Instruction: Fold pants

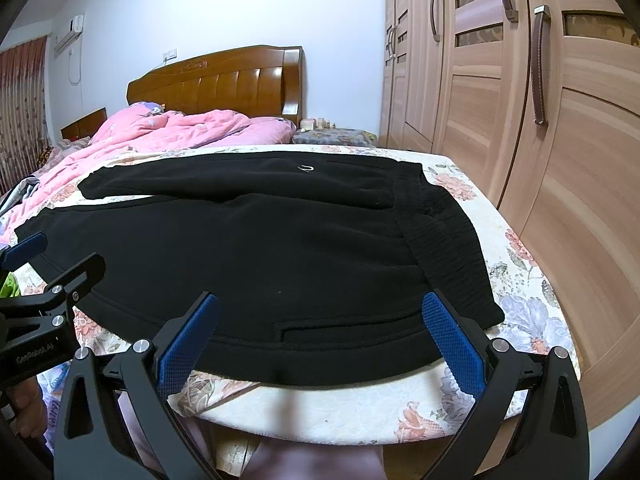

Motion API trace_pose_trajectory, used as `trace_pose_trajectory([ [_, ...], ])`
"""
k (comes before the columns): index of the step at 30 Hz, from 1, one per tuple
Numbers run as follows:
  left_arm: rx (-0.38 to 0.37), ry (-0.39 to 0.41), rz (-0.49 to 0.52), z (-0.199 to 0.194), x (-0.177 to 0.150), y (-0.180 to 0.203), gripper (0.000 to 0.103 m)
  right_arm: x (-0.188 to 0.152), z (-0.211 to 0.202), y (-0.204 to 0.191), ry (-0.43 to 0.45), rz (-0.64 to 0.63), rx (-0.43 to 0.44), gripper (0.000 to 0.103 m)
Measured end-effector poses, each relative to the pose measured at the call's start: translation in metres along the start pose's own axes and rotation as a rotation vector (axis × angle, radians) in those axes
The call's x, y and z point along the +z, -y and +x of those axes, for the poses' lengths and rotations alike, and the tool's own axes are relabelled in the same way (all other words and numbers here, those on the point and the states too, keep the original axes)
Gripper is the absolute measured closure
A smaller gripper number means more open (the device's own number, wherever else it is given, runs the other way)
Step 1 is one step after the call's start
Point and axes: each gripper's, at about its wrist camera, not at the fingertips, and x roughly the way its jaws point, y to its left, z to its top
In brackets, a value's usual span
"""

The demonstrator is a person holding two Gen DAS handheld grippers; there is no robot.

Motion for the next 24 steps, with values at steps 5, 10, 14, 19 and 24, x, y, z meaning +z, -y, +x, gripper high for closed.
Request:
trace_pose_trajectory([
  [5, 0.001, -0.002, -0.002, 0.0005, -0.0002, -0.0002, 0.001, -0.0015, -0.0001, -0.0007, -0.002, 0.002, 0.002, 0.005],
  [10, 0.002, -0.003, -0.003, 0.0008, -0.0009, -0.0005, 0.001, -0.0019, 0.0014, -0.0012, -0.005, 0.004, 0.004, 0.005],
  [14, 0.002, -0.008, -0.005, 0.0021, -0.0011, -0.0013, 0.001, -0.0031, 0.0023, -0.0009, -0.008, 0.006, 0.007, 0.005],
  [19, 0.002, -0.013, -0.01, 0.003, -0.0016, -0.0027, 0.001, -0.0036, 0.0026, -0.0013, -0.01, 0.007, 0.009, 0.005],
  [24, 0.001, -0.016, -0.009, 0.0029, -0.0027, -0.0038, 0.001, -0.0041, 0.0028, -0.0014, -0.014, 0.009, 0.012, 0.005],
])
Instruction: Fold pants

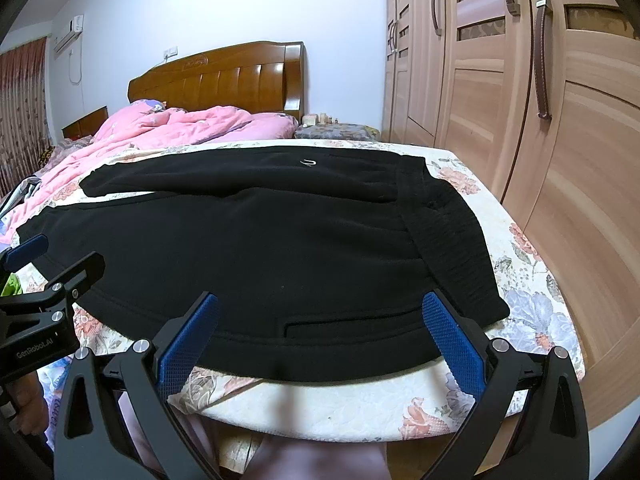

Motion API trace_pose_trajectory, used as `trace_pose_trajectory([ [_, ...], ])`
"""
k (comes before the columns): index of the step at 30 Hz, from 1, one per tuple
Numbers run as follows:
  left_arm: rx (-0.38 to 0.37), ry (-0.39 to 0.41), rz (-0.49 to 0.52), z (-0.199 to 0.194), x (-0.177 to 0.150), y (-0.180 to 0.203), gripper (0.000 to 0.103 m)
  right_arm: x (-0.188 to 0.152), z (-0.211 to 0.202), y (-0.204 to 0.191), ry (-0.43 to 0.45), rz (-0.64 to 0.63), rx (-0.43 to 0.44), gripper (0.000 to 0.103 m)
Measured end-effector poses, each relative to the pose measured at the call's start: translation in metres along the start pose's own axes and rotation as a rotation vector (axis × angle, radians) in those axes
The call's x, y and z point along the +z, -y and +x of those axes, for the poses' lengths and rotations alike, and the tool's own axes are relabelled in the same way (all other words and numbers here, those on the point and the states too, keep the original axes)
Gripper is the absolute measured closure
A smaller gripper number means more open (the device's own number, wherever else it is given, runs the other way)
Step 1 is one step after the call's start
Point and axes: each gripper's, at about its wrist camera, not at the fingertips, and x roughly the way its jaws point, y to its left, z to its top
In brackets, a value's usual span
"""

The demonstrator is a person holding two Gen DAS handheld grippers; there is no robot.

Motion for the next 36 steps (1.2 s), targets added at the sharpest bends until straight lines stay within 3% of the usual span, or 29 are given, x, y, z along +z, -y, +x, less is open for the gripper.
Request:
trace_pose_trajectory([
  [36, 0.0, -0.014, -0.001, 0.0011, -0.0023, -0.0067, 0.001, 0.0012, 0.0048, -0.0013, -0.015, 0.001, 0.012, 0.005],
])
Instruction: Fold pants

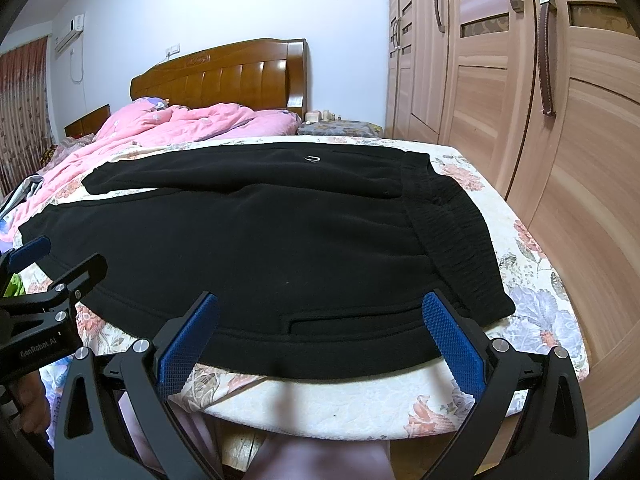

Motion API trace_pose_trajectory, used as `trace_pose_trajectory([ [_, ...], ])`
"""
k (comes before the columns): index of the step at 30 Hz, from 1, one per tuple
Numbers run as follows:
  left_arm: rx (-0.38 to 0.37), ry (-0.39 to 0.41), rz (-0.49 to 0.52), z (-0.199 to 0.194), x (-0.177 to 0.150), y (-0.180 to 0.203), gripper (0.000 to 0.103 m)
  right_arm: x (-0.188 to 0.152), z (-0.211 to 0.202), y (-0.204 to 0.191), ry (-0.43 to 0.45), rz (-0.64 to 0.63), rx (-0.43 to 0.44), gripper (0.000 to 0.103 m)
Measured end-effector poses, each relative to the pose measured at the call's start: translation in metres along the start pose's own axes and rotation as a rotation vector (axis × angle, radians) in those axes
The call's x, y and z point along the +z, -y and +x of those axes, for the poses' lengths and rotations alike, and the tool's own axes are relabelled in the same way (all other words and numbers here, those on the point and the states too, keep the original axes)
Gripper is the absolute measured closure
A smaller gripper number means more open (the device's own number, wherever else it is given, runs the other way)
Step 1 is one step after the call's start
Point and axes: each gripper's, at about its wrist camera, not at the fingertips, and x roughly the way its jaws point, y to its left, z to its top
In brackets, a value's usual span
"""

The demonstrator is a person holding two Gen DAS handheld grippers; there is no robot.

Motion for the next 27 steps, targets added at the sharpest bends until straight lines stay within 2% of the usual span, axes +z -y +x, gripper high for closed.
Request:
trace_pose_trajectory([
  [10, -0.003, -0.027, 0.042, 0.008, 0.004, 0.0, 0.001, 0.007, 0.01, -0.001, -0.008, -0.044, 0.004, 0.005],
  [16, -0.036, -0.099, 0.085, 0.034, 0.03, -0.008, 0.001, 0.055, 0.046, 0.011, -0.048, -0.103, 0.074, 0.005],
  [21, 0.031, -0.123, 0.126, 0.072, 0.076, -0.032, 0.001, 0.127, 0.112, 0.036, -0.098, -0.189, 0.09, 0.005],
  [22, 0.023, -0.14, 0.127, 0.083, 0.086, -0.039, 0.001, 0.14, 0.129, 0.042, -0.112, -0.199, 0.092, 0.005],
  [24, -0.054, -0.222, 0.137, 0.117, 0.11, -0.05, 0.001, 0.167, 0.17, 0.06, -0.155, -0.182, 0.128, 0.005],
  [25, -0.116, -0.284, 0.155, 0.14, 0.123, -0.055, 0.001, 0.178, 0.19, 0.067, -0.18, -0.17, 0.157, 0.005],
  [27, -0.145, -0.325, 0.133, 0.174, 0.141, -0.066, 0.001, 0.197, 0.232, 0.081, -0.22, -0.152, 0.207, 0.005],
])
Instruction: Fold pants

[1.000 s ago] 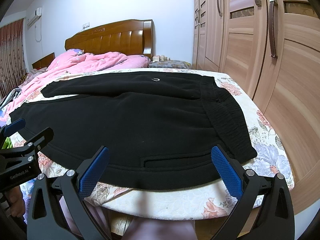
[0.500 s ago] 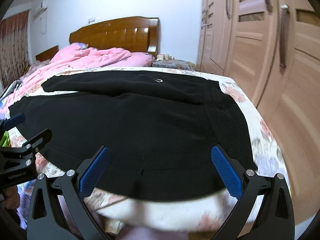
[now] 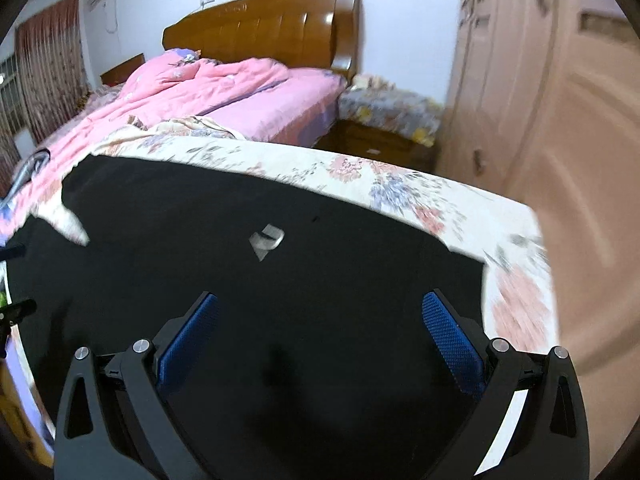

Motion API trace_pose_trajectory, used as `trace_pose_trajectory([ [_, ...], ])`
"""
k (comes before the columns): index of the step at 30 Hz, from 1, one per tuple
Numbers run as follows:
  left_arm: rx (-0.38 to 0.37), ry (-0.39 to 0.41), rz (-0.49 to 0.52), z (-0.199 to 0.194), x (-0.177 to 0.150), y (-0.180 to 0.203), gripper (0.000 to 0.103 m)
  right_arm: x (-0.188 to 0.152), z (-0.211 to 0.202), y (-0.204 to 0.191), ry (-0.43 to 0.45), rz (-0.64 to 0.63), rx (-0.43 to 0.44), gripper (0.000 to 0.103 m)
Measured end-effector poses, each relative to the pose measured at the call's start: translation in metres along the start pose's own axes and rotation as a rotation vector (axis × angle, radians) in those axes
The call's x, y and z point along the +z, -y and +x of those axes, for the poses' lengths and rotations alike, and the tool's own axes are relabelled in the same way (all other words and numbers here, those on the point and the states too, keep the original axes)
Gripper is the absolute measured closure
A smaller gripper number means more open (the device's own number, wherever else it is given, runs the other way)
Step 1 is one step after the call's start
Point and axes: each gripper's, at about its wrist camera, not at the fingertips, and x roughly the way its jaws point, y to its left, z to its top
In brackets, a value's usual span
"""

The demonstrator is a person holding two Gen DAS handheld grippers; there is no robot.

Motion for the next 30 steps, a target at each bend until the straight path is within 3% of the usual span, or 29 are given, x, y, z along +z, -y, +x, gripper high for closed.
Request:
trace_pose_trajectory([
  [2, 0.016, 0.024, -0.03, 0.022, 0.026, -0.017, 0.002, 0.018, 0.032, 0.015, -0.037, -0.016, 0.034, 0.005],
  [4, -0.086, 0.052, -0.039, 0.038, 0.048, -0.028, 0.002, 0.033, 0.058, 0.022, -0.068, -0.049, 0.051, 0.005],
  [8, -0.274, -0.116, -0.181, 0.101, 0.093, -0.055, 0.002, 0.061, 0.105, 0.035, -0.132, -0.109, 0.103, 0.005],
  [10, -0.337, -0.157, -0.226, 0.121, 0.106, -0.058, 0.002, 0.066, 0.121, 0.038, -0.166, -0.133, 0.134, 0.005],
  [12, -0.411, -0.221, -0.332, 0.146, 0.117, -0.067, 0.002, 0.068, 0.137, 0.042, -0.21, -0.15, 0.179, 0.005],
  [14, -0.48, -0.241, -0.401, 0.158, 0.119, -0.066, 0.002, 0.065, 0.149, 0.044, -0.255, -0.149, 0.232, 0.01],
  [15, -0.511, -0.248, -0.435, 0.166, 0.122, -0.066, 0.002, 0.063, 0.145, 0.044, -0.224, -0.174, 0.255, 0.016],
  [17, -0.545, -0.262, -0.467, 0.174, 0.124, -0.062, 0.002, 0.061, 0.138, 0.042, -0.201, -0.196, 0.316, 0.062],
  [18, -0.556, -0.262, -0.477, 0.175, 0.125, -0.061, 0.002, 0.06, 0.134, 0.042, -0.195, -0.189, 0.341, 0.075],
  [19, -0.564, -0.259, -0.492, 0.177, 0.127, -0.059, 0.002, 0.058, 0.126, 0.039, -0.172, -0.212, 0.29, 0.091],
  [22, -0.582, -0.258, -0.54, 0.181, 0.13, -0.057, 0.002, 0.051, 0.1, 0.028, -0.094, -0.271, 0.233, 0.093],
  [26, -0.585, -0.248, -0.603, 0.177, 0.133, -0.055, 0.002, 0.024, 0.027, -0.008, 0.092, -0.354, 0.18, 0.093],
  [30, -0.565, -0.25, -0.625, 0.17, 0.132, -0.048, 0.002, -0.008, -0.019, -0.042, 0.182, -0.392, 0.116, 0.094],
])
